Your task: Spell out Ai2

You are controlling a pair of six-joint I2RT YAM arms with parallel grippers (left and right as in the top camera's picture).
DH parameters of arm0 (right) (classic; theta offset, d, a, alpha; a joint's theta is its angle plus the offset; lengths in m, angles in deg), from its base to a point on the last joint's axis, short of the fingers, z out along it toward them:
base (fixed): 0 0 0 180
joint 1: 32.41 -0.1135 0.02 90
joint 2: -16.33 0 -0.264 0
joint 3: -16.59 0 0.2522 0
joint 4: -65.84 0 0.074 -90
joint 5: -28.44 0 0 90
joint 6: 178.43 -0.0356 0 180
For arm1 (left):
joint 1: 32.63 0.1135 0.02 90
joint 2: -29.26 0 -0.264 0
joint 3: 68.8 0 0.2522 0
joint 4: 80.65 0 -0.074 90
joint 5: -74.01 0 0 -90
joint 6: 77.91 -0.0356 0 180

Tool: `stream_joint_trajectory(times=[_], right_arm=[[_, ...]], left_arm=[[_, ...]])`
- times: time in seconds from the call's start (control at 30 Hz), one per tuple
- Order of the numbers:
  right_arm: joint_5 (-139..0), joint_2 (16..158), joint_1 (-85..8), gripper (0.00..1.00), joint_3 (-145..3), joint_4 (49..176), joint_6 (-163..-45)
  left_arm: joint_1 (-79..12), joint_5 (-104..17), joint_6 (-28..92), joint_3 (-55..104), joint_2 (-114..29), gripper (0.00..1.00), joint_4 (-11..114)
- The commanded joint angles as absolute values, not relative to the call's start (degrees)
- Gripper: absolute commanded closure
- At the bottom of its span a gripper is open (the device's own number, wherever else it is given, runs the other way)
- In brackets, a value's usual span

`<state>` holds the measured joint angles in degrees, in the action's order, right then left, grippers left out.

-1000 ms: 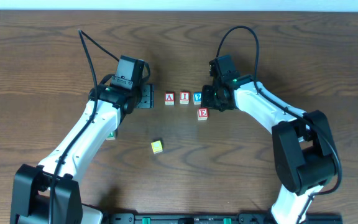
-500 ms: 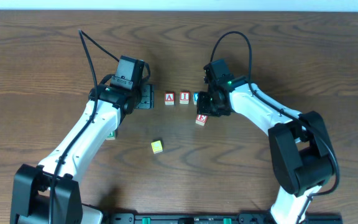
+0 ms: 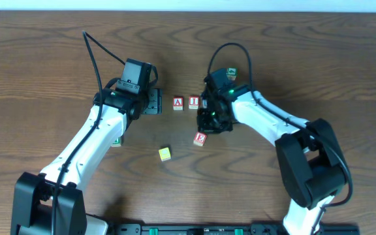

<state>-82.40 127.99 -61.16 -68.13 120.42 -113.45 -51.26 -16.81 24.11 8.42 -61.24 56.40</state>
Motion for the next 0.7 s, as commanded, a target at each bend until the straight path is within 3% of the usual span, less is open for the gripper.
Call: stream_joint_trajectory(times=[0.0, 0.27, 0.47, 0.63, 0.67], right_arm=[[-85.6, 127.1, -62.6, 0.98, -67.8, 121.7, -110.8], [-88.9, 126.9, -62.7, 0.99, -67.9, 124.9, -106.6], [-86.1, 123.3, -56.9, 0.99, -71.7, 122.9, -107.2], [-79.2, 119.2, -50.5, 0.99, -71.8, 123.4, -107.1], [-79.1, 119.1, -49.1, 0.99, -71.8, 123.3, -106.5]], left_arm=[[-51.0, -15.4, 24.5, 10.1, -61.8, 0.3, 56.5], [-51.0, -15.4, 24.5, 10.1, -61.8, 0.3, 56.5], [-51.0, -15.6, 24.5, 10.1, -63.7, 0.3, 56.7], [-50.4, -19.2, 27.6, 10.1, -66.0, 0.4, 56.8], [-50.1, -21.2, 28.4, 10.1, -66.3, 0.48, 57.1]])
